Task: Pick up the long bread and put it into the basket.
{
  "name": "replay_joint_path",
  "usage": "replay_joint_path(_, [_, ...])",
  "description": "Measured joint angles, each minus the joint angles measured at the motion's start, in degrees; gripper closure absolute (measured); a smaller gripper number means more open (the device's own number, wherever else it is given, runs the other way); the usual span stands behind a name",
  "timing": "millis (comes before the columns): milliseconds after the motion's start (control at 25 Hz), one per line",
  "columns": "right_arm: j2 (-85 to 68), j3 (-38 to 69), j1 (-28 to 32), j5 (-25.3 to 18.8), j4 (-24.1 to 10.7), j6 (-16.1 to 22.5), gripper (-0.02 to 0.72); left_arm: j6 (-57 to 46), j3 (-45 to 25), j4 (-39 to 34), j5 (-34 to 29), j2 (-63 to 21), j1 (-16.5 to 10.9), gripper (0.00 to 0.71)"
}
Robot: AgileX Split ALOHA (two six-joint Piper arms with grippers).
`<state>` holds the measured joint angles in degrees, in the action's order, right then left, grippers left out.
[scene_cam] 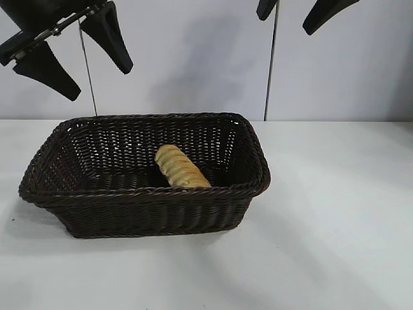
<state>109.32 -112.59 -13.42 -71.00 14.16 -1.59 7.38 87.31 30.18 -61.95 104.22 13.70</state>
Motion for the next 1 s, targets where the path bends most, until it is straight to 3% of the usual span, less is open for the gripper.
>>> replay_joint_path(480, [0.1,0.1,-0.1,-0.1,0.0,0.0,0.166,0.0,0.0,0.0,0.0,0.0,0.0,0.114])
replay_joint_path(1000, [0.3,9.4,-0.1,0.0,-1.1,-1.2,0.166,0.0,0.0,0.0,0.0,0.0,0.0,0.114])
